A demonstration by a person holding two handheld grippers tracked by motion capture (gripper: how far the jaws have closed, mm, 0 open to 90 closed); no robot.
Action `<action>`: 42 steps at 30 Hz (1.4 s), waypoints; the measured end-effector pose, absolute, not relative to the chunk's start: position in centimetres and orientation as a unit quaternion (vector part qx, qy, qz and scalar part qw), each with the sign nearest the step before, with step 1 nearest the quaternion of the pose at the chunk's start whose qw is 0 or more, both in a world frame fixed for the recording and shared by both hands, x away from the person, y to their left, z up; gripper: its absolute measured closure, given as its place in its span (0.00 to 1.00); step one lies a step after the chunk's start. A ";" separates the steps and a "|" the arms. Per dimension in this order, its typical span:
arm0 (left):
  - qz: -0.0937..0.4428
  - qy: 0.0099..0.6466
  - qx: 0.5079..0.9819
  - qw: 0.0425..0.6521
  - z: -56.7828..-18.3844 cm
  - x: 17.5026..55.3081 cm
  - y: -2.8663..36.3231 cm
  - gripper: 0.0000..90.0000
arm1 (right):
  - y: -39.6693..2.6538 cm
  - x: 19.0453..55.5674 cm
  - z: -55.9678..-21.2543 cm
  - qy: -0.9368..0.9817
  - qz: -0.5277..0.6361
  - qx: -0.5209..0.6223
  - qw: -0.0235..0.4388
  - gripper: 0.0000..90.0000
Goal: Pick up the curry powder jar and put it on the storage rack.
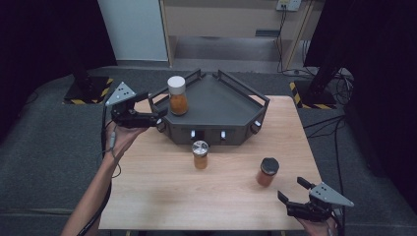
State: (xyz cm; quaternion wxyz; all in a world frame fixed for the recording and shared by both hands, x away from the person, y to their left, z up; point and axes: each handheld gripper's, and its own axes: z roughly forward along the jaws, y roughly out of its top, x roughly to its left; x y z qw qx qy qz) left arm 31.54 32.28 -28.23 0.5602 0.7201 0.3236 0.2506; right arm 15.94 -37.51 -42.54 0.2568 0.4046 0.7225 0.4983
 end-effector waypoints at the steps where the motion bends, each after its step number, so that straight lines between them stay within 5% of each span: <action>1: 0.249 0.321 0.721 0.562 -28.4 31.2 32.4 0.08 | -37.5 15.9 -42.5 0.723 0.498 0.405 0.256 0.11; 42: 0.217 0.330 0.702 0.593 -39.7 21.6 36.9 0.09 | -37.4 15.9 -42.4 0.724 0.496 0.404 0.259 0.11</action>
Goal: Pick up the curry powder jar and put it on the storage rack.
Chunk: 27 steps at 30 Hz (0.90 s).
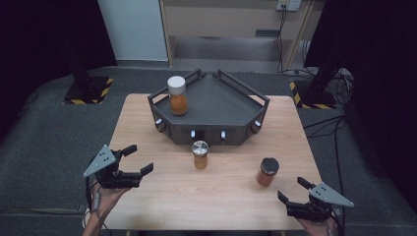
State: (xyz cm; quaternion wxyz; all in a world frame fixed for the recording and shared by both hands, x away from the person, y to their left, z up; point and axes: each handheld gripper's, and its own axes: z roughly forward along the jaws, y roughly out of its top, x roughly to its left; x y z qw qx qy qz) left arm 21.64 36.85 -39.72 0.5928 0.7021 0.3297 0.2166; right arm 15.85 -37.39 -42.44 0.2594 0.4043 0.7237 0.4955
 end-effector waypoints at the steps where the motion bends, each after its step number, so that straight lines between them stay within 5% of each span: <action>1: 0.215 0.331 0.701 0.593 -40.0 21.5 36.9 0.09 | -37.4 15.8 -42.4 0.724 0.496 0.404 0.260 0.11; 27: 0.192 0.338 0.706 0.592 -44.9 20.3 38.2 0.09 | -37.4 15.9 -42.4 0.724 0.495 0.405 0.258 0.11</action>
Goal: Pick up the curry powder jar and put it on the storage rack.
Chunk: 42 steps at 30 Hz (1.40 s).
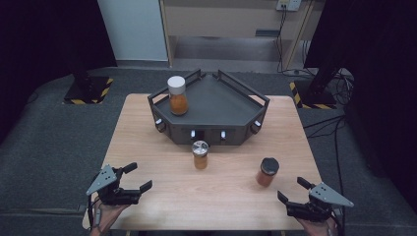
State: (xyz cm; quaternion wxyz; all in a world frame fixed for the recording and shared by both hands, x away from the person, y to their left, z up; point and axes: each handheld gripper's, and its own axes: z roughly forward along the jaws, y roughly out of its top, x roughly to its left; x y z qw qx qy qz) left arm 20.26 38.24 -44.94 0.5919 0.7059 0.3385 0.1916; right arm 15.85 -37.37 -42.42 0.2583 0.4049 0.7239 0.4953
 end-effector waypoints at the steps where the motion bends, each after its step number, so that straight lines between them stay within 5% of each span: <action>1: 0.191 0.337 0.707 0.591 -45.0 20.3 38.3 0.09 | -37.4 15.8 -42.4 0.724 0.495 0.405 0.258 0.11; 42: 0.182 0.336 0.712 0.590 -46.1 20.6 39.3 0.06 | -37.3 15.9 -42.4 0.726 0.495 0.402 0.257 0.11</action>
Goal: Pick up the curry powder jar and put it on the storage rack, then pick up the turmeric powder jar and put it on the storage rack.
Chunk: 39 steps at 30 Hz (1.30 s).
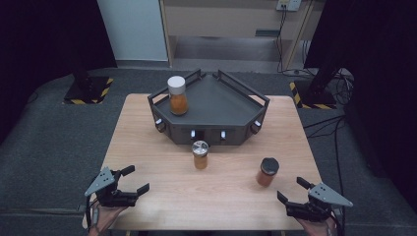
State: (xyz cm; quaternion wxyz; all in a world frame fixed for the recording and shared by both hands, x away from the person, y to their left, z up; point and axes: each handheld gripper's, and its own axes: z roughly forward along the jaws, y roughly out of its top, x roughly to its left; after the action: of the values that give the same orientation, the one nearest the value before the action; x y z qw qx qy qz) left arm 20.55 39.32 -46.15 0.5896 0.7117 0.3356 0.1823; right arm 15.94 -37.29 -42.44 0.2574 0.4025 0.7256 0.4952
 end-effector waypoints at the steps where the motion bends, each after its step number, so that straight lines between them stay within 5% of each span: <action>1: 0.183 0.335 0.712 0.590 -46.1 20.6 39.3 0.06 | -37.3 15.9 -42.4 0.726 0.495 0.401 0.258 0.11; 39: 0.172 0.330 0.723 0.582 -46.1 21.0 39.1 0.06 | -37.0 16.4 -41.0 0.728 0.513 0.384 0.245 0.10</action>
State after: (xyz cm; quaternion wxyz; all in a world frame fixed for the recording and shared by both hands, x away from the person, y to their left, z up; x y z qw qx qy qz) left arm 20.98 39.12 -46.07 0.5825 0.7228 0.3296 0.1723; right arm 16.42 -36.97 -40.97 0.2451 0.3840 0.7277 0.5127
